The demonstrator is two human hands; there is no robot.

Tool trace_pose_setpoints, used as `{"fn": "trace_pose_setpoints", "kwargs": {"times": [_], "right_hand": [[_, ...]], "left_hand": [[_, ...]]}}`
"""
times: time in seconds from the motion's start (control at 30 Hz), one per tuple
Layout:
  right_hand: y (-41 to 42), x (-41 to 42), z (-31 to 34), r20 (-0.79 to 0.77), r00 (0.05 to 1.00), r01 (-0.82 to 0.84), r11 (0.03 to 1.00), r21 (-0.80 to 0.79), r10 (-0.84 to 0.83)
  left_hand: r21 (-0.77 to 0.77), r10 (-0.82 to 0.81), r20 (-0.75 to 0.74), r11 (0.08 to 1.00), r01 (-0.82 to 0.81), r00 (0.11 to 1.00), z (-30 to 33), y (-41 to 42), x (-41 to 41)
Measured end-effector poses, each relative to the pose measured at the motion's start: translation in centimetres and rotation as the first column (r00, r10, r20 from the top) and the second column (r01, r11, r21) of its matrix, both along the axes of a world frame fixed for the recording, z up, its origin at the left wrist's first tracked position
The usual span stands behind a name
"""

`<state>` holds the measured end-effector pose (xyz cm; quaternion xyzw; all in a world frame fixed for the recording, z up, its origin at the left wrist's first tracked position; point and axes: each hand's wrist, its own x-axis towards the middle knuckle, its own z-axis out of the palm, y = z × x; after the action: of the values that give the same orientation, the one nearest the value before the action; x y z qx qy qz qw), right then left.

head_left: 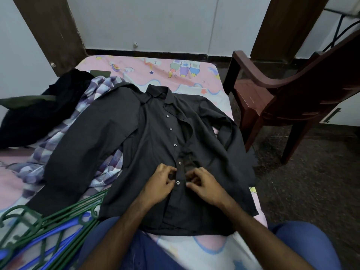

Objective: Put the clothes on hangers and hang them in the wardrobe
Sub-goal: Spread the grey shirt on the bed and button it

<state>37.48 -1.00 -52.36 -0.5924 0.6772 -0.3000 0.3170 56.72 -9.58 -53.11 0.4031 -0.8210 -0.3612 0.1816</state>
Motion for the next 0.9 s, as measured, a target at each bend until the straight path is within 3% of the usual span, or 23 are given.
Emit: {"fn": "trace_pose_setpoints", "kwargs": {"times": [0.1, 0.27, 0.4, 0.5, 0.6, 0.7, 0.8, 0.9], "right_hand": [[4.9, -1.9, 1.3, -0.400, 0.867, -0.266, 0.955, 0.135, 0.298], [10.9, -3.8, 3.2, -0.658, 0.628, -0.255, 0.909, 0.331, 0.416], [12.4, -3.1, 3.1, -0.811, 0.476, -0.221, 0.939, 0.262, 0.339], [12.2, -2.4, 3.0, -0.891, 0.327, -0.281, 0.933, 0.225, 0.314], [11.7, -2.7, 4.0, -0.886, 0.358, -0.268, 0.942, 0.204, 0.293], [11.3, -2.6, 5.7, -0.842, 0.424, -0.236, 0.939, 0.252, 0.332], [11.2, -2.5, 7.5, -0.790, 0.473, -0.266, 0.918, 0.295, 0.391], [12.0, -2.0, 9.8, -0.682, 0.504, -0.254, 0.846, 0.469, 0.530]], "left_hand": [[-0.019, -0.162, 0.283, 0.985, 0.174, 0.945, 1.5, 2.4, 2.2], [0.073, -0.336, 0.634, 0.923, 0.378, 0.697, 5.1, 7.6, 3.3], [-0.051, -0.240, 0.832, 0.864, 0.500, 0.501, 5.1, 10.2, 2.3], [-0.197, -0.086, 0.919, 0.746, 0.637, 0.385, 4.9, 10.4, 1.6], [-0.316, -0.035, 0.892, 0.666, 0.676, 0.451, 6.0, 9.2, 1.2], [-0.332, -0.075, 0.866, 0.654, 0.680, 0.495, 7.3, 8.0, 1.9], [-0.281, -0.170, 0.824, 0.705, 0.651, 0.540, 8.9, 7.8, 2.2], [-0.110, -0.343, 0.805, 0.717, 0.689, 0.485, 11.8, 8.6, 1.2]]}}
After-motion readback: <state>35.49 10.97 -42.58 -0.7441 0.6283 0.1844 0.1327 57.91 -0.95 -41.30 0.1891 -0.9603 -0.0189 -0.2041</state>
